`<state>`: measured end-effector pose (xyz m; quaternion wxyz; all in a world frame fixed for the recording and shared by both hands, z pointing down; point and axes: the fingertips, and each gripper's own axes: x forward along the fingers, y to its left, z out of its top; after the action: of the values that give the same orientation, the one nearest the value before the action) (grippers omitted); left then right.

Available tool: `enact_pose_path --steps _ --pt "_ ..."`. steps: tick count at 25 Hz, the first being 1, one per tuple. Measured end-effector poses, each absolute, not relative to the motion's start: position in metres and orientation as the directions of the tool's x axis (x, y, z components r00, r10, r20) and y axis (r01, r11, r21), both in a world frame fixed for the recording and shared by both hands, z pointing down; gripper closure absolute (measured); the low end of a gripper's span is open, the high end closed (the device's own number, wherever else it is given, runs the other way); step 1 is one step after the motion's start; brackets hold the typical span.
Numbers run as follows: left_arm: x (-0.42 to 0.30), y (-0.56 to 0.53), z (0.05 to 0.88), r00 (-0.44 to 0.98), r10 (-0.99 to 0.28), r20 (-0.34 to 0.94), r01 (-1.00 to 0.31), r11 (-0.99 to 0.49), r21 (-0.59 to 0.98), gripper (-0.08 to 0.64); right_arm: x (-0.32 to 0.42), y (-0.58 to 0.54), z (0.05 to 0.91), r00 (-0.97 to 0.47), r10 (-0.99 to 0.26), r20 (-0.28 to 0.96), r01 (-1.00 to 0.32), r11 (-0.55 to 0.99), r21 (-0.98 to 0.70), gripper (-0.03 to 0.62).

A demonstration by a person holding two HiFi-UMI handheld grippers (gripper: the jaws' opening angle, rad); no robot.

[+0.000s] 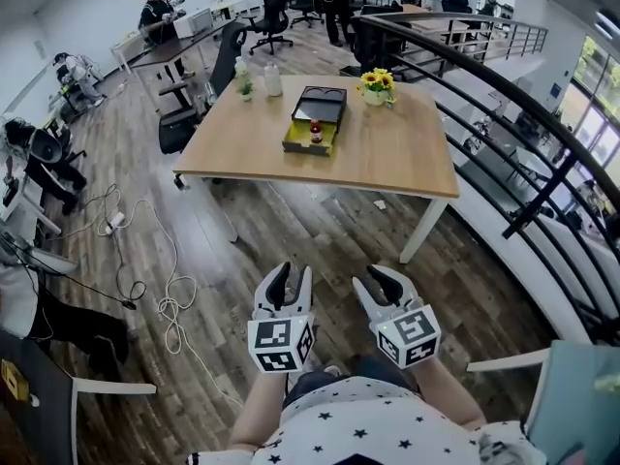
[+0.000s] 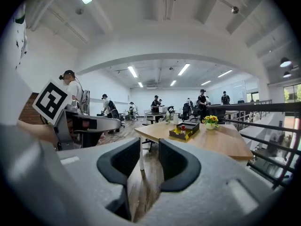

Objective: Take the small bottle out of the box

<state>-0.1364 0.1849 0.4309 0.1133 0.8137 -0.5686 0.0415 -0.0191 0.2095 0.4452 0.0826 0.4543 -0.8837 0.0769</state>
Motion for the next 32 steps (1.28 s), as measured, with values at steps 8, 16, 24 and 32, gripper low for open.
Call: enact_pose_path --steps 8,16,24,32 --pt "-0.140 0.180 0.437 0.376 -0.902 0.211 -0.924 -0.351 0.150 0.379 -0.031 0.203 0.450 -0.589 -0.774 0.230 -0.805 0.587 -0.087 0.407" --pt "-0.142 0.153 0.446 0.370 -0.904 0.215 -0.927 -0.343 0.153 0.347 -0.026 0.171 0.458 -0.584 -0.780 0.225 -0.810 0.575 -0.110 0.371" --pt "-0.142 0.099 0.447 0.354 -0.912 0.207 -0.932 -0.326 0.160 0.345 -0.021 0.114 0.461 -0.587 -0.778 0.224 -0.809 0.578 -0.112 0.367" --pt "-0.139 0.032 0.441 0.338 -0.919 0.203 -0.937 -0.308 0.162 0.345 -0.019 0.044 0.455 -0.606 -0.761 0.233 -0.793 0.602 -0.095 0.367"
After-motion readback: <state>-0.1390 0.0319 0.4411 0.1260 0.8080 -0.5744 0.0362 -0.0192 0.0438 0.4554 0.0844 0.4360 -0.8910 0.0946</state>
